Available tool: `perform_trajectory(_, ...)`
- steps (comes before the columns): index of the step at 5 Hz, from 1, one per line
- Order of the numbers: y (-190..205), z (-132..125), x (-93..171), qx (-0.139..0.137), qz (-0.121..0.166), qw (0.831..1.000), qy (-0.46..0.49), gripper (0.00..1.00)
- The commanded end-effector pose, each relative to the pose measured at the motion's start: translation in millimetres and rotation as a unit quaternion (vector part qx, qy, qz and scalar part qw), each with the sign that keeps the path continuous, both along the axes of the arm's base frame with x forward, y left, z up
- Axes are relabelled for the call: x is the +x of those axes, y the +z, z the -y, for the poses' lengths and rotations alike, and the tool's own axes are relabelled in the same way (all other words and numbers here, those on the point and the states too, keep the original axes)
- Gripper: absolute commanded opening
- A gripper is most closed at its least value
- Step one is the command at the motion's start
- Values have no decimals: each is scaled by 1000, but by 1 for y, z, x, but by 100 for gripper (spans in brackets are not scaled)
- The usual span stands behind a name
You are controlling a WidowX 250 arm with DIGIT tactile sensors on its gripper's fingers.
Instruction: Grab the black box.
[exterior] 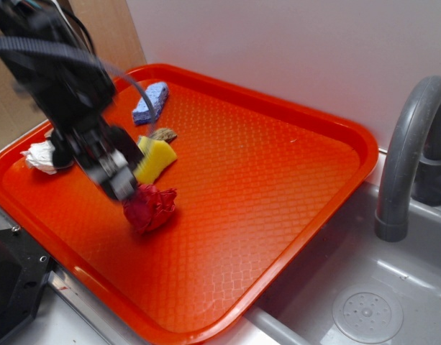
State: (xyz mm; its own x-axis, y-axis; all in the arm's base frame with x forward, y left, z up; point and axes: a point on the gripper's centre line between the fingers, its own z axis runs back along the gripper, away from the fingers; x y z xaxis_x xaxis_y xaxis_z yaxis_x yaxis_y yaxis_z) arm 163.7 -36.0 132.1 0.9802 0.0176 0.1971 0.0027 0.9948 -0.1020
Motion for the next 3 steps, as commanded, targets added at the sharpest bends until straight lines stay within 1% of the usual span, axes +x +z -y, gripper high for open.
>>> perform_trajectory(1,79,-48,31,50,-28,998,-4,0)
perform_trajectory(2,69,-46,37,47,-47,998,0,0)
perform_trajectory(3,60,-40,36,56,-56,997,-6,0)
